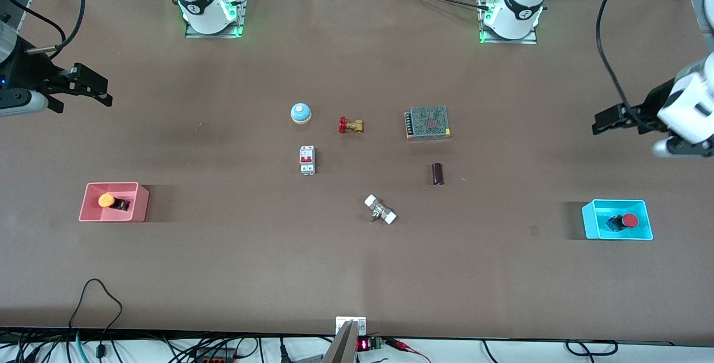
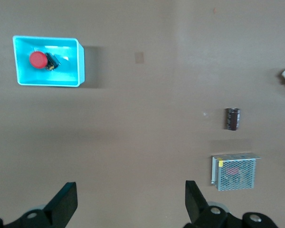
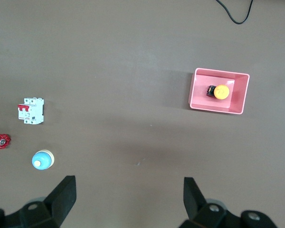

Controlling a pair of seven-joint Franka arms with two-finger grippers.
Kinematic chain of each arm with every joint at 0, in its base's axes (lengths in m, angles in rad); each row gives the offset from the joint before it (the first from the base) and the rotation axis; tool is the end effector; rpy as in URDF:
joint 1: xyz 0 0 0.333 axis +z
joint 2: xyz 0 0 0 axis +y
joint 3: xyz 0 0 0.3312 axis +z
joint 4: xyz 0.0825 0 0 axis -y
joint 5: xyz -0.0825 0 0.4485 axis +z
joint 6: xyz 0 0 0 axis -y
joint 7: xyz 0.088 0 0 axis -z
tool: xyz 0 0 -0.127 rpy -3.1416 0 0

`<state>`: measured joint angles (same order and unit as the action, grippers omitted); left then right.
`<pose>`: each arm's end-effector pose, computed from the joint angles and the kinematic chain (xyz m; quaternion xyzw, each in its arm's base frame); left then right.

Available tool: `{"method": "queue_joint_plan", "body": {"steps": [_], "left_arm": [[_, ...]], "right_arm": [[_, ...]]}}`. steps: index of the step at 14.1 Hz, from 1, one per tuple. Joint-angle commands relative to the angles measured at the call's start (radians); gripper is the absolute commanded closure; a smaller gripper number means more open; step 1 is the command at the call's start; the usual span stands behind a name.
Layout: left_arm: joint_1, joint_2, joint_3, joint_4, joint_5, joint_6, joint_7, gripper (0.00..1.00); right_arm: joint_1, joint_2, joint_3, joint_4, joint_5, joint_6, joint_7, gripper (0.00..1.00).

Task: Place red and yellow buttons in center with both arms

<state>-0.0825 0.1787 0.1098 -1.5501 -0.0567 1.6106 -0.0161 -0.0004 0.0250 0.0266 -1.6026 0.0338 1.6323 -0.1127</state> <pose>0.6682 0.0065 0.5194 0.9978 0.0241 -0.0584 0.0188 0.6315 0.0205 0.5924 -0.9975 -0.0684 -0.0031 0.0171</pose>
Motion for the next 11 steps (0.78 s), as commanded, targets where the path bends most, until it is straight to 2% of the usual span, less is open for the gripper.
{"method": "queue_joint_plan", "body": {"steps": [1, 4, 7, 9, 11], "left_arm": [[0.021, 0.105, 0.005, 0.016, 0.006, 0.047, 0.004, 0.00], [0.059, 0.237, 0.005, 0.053, 0.006, 0.118, 0.004, 0.00], [0.128, 0.391, 0.008, 0.140, 0.005, 0.158, 0.011, 0.00], [0.144, 0.427, 0.008, 0.134, 0.004, 0.263, 0.021, 0.00], [0.187, 0.447, 0.008, 0.133, 0.004, 0.324, 0.021, 0.00]], "right_arm": [[-0.004, 0.027, -0.004, 0.013, 0.018, -0.011, 0.004, 0.00], [-0.006, 0.058, -0.007, 0.012, 0.017, -0.014, -0.002, 0.00], [-0.032, 0.092, -0.008, 0.012, 0.017, -0.014, -0.073, 0.00], [-0.097, 0.134, -0.008, 0.015, 0.020, 0.007, -0.178, 0.00], [-0.139, 0.182, -0.008, 0.015, 0.017, 0.053, -0.203, 0.00]]}}
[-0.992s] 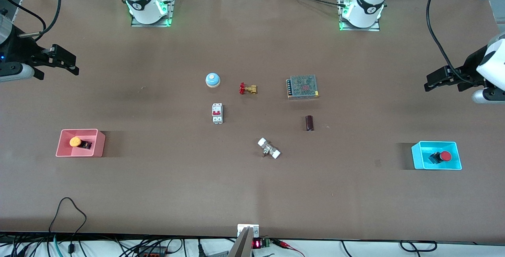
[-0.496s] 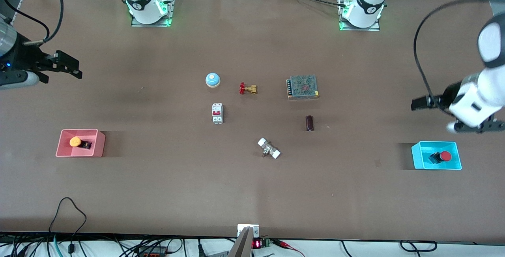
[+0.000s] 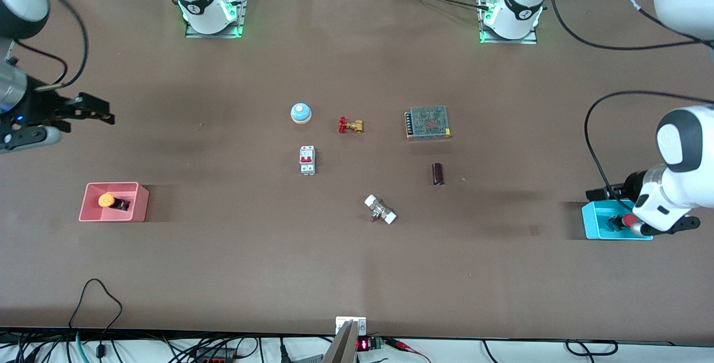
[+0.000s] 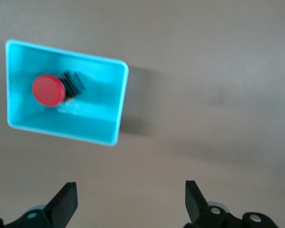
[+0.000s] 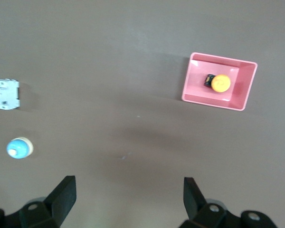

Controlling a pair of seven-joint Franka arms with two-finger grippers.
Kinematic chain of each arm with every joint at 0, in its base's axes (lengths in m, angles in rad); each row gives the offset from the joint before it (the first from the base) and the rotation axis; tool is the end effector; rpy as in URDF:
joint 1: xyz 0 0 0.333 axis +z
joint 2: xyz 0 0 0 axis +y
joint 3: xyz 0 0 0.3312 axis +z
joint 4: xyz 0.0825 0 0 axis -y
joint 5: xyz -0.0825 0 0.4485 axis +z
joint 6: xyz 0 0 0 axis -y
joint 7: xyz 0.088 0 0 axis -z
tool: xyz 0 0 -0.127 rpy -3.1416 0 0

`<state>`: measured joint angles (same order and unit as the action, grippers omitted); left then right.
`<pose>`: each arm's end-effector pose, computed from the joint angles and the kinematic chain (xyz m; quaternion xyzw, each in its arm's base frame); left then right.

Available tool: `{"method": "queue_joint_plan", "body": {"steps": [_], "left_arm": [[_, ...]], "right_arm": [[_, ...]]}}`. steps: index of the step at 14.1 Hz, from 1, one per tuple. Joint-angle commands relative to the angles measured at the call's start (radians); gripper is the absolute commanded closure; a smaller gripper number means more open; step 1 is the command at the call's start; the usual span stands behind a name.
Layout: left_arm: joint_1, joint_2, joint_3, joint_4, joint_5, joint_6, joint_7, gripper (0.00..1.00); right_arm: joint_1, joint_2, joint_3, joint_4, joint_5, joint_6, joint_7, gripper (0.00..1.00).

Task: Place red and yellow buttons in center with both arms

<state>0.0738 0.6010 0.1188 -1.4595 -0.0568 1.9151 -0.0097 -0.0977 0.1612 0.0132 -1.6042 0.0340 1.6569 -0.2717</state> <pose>0.7480 0.1279 0.2853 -0.9920 -0.1042 0.0709 0.0017 0.6622 -0.0525 0.5052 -0.9942 -0.0909 0.0502 0.0272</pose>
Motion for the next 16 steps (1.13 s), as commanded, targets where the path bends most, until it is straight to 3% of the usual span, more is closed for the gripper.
{"method": "queue_joint_plan", "body": {"steps": [1, 6, 8, 11, 16], "left_arm": [[0.049, 0.035, -0.001, 0.042, 0.005, 0.031, 0.023, 0.00], [0.121, 0.098, -0.005, 0.044, 0.006, 0.264, 0.255, 0.00], [0.130, 0.124, -0.011, 0.053, 0.002, 0.275, 0.301, 0.00], [0.130, 0.148, -0.011, 0.047, 0.008, 0.332, 0.306, 0.00], [0.135, 0.177, -0.011, 0.050, 0.005, 0.335, 0.342, 0.00]], "right_arm": [[-0.042, 0.063, 0.004, 0.017, -0.003, 0.056, -0.035, 0.00], [-0.077, 0.199, 0.002, 0.020, -0.074, 0.268, -0.032, 0.00], [-0.103, 0.244, 0.004, 0.015, -0.114, 0.372, -0.032, 0.00], [-0.112, 0.290, 0.004, 0.013, -0.114, 0.418, -0.032, 0.00], [-0.122, 0.346, 0.004, -0.057, -0.115, 0.628, -0.035, 0.00]]}}
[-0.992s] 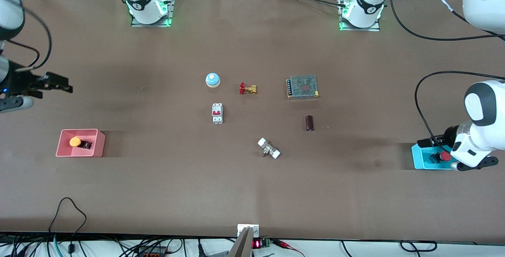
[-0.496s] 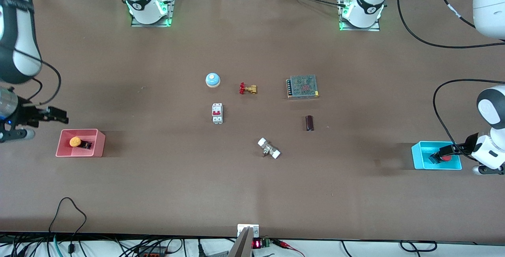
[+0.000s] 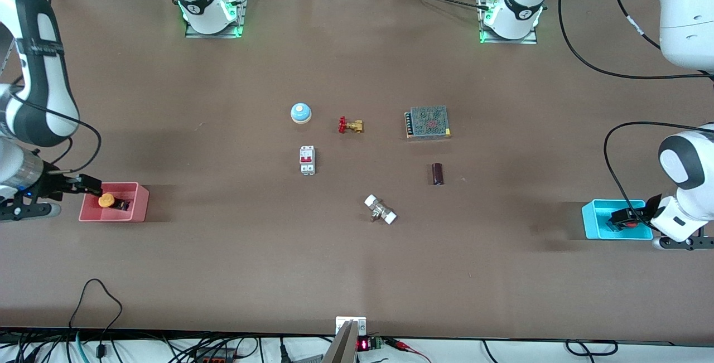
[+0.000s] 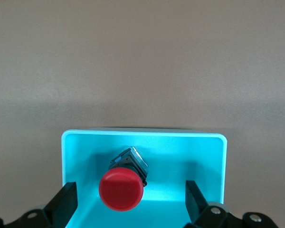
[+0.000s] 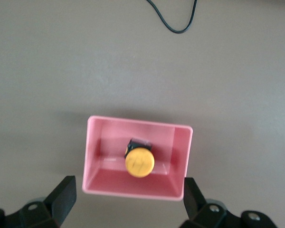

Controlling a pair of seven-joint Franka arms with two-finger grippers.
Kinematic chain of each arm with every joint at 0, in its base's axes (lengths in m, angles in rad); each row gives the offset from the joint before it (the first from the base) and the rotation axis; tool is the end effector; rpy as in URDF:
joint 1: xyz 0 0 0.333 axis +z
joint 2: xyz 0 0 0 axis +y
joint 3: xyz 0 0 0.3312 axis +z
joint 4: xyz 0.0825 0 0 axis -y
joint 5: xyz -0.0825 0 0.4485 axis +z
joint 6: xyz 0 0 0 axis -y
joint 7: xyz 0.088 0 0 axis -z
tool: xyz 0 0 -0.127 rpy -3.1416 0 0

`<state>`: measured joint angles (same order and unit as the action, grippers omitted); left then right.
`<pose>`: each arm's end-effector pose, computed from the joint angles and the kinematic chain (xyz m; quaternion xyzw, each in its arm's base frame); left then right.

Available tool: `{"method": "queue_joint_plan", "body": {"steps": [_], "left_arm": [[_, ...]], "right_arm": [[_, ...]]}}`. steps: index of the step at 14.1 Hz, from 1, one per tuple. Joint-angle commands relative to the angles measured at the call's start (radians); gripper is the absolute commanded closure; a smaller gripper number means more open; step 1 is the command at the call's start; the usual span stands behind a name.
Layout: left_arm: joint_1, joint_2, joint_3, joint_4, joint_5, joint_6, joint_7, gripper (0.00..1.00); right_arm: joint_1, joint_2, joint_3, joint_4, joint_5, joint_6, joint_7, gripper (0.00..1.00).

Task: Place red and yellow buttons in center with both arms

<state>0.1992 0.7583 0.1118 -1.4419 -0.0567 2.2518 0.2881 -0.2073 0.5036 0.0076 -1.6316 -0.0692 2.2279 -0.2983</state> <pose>0.7605 0.2272 0.1998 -0.9994 -0.0124 -0.0224 0.0231 0.7388 -0.1534 0.2948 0.9962 0.0685 0.0384 0.0371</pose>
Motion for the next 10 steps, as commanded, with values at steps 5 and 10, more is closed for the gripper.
{"method": "queue_joint_plan", "body": {"steps": [5, 10], "left_arm": [[0.022, 0.050, -0.004, 0.034, 0.000, 0.018, 0.054, 0.00], [0.022, 0.075, -0.004, 0.035, 0.000, 0.020, 0.056, 0.03]], "right_arm": [[-0.027, 0.058, 0.011, -0.039, -0.014, 0.133, -0.016, 0.00], [-0.049, 0.090, 0.015, -0.045, -0.011, 0.138, -0.019, 0.00]]}}
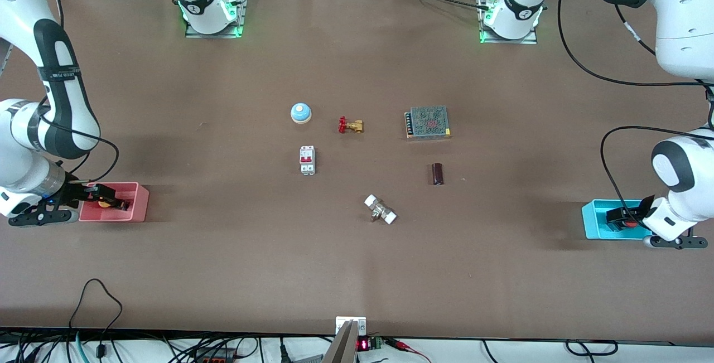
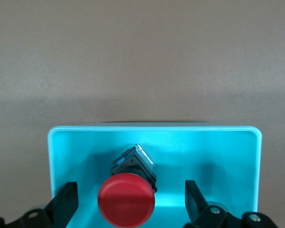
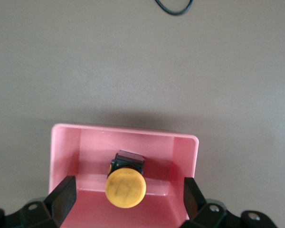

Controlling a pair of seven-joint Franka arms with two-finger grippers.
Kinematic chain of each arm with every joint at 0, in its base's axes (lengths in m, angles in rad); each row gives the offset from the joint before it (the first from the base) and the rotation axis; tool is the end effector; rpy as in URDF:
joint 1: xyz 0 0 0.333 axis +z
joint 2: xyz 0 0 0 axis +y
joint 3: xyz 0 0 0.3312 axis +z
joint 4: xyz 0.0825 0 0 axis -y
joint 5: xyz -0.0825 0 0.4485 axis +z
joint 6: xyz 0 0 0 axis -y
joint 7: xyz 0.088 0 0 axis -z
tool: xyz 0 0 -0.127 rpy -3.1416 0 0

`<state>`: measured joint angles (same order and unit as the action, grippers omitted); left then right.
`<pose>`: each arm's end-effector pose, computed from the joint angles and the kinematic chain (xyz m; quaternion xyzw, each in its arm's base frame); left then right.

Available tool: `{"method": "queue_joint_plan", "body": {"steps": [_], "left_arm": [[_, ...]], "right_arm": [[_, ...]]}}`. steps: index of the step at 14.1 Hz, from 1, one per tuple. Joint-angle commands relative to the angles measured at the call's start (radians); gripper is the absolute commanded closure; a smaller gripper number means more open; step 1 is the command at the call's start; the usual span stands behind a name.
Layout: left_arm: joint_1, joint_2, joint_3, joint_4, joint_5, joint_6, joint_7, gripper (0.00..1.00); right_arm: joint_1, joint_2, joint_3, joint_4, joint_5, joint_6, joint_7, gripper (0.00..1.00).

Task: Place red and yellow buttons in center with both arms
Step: 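Lower both grippers and close them on the yellow and red buttons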

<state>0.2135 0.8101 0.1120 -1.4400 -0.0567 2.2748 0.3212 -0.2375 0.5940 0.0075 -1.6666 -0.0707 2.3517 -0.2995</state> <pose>0.7528 0.2375 0.1621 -0.9997 -0.0023 -0.0083 0.0222 0.7311 -0.1737 0.2211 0.9970 0.0576 0.0376 0.0352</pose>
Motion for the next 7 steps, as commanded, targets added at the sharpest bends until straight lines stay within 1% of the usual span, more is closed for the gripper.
{"method": "queue_joint_plan", "body": {"steps": [1, 3, 5, 6, 7], "left_arm": [[0.007, 0.024, -0.005, 0.033, 0.000, -0.003, 0.024, 0.05], [0.007, 0.030, -0.005, 0.035, 0.001, -0.003, 0.024, 0.14], [0.004, 0.032, -0.005, 0.035, 0.006, -0.003, 0.026, 0.36], [0.004, 0.032, -0.005, 0.035, 0.008, -0.003, 0.026, 0.44], [0.003, 0.032, -0.005, 0.035, 0.008, -0.003, 0.026, 0.48]], "right_arm": [[-0.019, 0.001, 0.017, -0.012, -0.009, 0.014, -0.020, 0.00], [-0.019, 0.004, 0.020, -0.019, -0.011, 0.014, -0.030, 0.00], [-0.019, 0.018, 0.022, -0.021, -0.012, 0.018, -0.046, 0.00], [-0.017, 0.021, 0.023, -0.021, -0.012, 0.018, -0.047, 0.00], [-0.016, 0.024, 0.023, -0.021, -0.018, 0.020, -0.046, 0.00]]}}
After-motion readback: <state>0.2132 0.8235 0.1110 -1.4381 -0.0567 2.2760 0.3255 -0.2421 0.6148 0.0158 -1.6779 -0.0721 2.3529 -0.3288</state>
